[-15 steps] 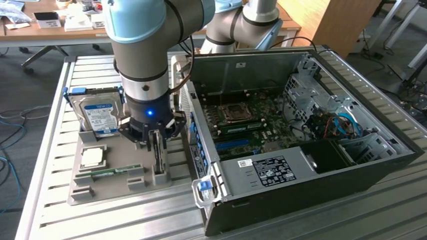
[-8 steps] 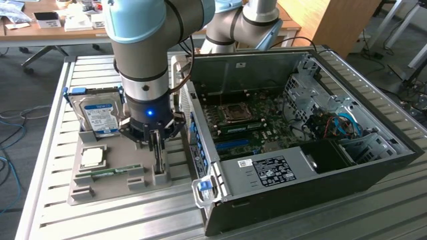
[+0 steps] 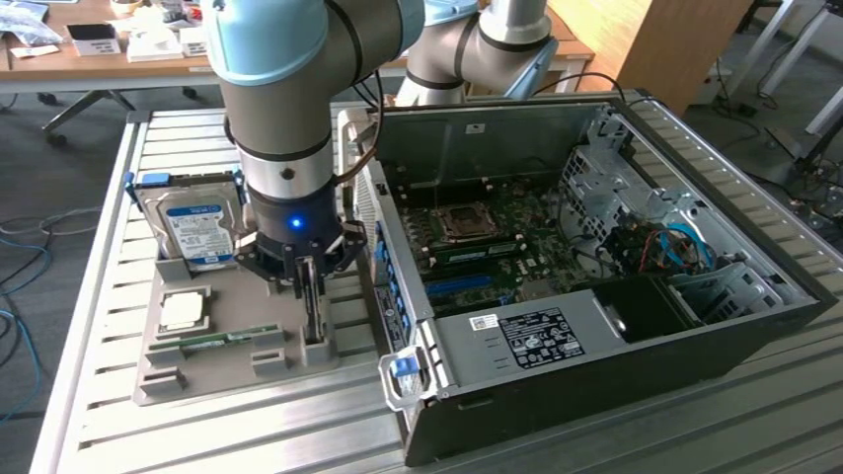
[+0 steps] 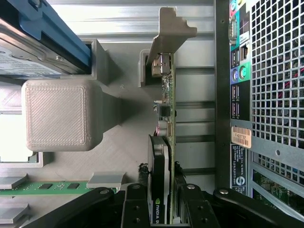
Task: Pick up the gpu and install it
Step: 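Pick up the gpu and move the gpu toward the slot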
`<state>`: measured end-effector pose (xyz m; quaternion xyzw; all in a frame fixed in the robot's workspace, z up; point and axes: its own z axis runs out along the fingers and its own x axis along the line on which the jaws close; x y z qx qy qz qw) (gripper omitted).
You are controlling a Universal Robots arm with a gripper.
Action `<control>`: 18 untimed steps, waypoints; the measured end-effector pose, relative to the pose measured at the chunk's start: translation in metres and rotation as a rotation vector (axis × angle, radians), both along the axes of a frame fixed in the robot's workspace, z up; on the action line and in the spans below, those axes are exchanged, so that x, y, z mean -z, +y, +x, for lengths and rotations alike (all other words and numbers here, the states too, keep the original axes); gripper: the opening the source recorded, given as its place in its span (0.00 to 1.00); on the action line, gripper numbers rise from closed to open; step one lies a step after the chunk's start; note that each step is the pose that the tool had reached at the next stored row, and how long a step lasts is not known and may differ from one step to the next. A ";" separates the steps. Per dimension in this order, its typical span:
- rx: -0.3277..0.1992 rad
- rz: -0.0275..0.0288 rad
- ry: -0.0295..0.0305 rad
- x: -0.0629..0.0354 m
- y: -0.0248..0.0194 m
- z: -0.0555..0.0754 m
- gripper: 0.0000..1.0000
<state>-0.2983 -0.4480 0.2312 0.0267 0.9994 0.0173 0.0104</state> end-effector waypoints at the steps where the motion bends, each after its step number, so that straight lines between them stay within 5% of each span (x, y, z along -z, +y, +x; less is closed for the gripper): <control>1: 0.000 0.0000 0.0001 0.0000 0.0000 0.000 0.32; 18: 0.000 0.0001 -0.0001 -0.0145 0.0000 0.000 0.27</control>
